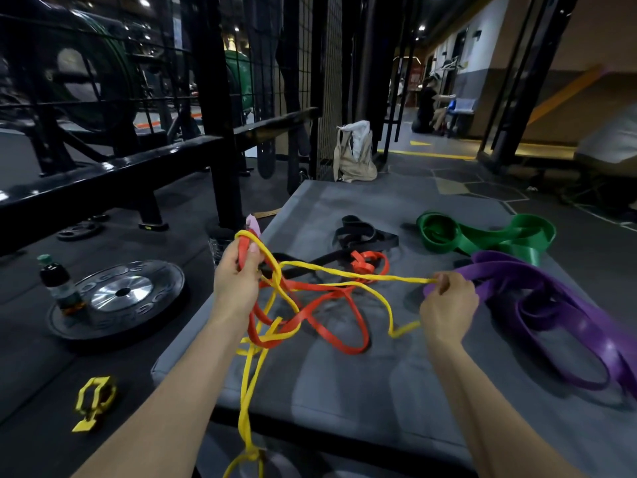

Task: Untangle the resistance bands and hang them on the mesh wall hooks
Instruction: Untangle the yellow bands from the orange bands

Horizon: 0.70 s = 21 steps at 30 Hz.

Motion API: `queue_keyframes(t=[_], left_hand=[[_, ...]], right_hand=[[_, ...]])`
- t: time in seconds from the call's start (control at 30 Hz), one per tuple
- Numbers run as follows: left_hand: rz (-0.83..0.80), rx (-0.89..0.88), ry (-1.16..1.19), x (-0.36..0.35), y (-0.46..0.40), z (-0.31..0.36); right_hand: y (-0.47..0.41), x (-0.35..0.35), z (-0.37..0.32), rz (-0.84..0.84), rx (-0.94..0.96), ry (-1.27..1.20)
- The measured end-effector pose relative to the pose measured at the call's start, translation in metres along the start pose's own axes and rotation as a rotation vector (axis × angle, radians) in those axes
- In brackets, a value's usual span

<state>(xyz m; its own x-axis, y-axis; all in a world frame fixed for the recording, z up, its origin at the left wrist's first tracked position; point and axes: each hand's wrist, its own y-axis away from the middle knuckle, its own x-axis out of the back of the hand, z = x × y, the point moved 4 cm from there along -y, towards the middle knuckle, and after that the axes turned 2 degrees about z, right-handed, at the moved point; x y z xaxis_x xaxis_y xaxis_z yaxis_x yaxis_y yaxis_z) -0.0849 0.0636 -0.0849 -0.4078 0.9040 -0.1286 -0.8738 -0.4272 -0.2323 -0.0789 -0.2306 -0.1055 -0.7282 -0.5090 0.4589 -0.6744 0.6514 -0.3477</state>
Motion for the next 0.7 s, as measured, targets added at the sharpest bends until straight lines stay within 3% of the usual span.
queue_keyframes(t=[0.17,0.3,0.47,0.57,0.7], left_hand=[[-0.138,0.075,-0.001,-0.009,0.001,-0.006],[-0.211,0.081,0.09,-0.017,0.006,-0.002],[-0.261,0.037,0.144,-0.016,0.01,0.008],[-0.258,0.029,0.143,-0.012,0.007,0.004],[-0.262,0.043,0.112,-0.017,0.011,0.006]], right_hand=[[0.031,-0.029,-0.014,-0.378,0.272,0.543],[0.055,-0.042,-0.05,-0.417,0.546,0.242],[0.084,-0.065,-0.055,-0.763,0.643,0.114],[0.093,-0.068,-0.052,-0.916,0.566,0.002],[0.092,-0.064,-0.057,-0.935,0.485,-0.083]])
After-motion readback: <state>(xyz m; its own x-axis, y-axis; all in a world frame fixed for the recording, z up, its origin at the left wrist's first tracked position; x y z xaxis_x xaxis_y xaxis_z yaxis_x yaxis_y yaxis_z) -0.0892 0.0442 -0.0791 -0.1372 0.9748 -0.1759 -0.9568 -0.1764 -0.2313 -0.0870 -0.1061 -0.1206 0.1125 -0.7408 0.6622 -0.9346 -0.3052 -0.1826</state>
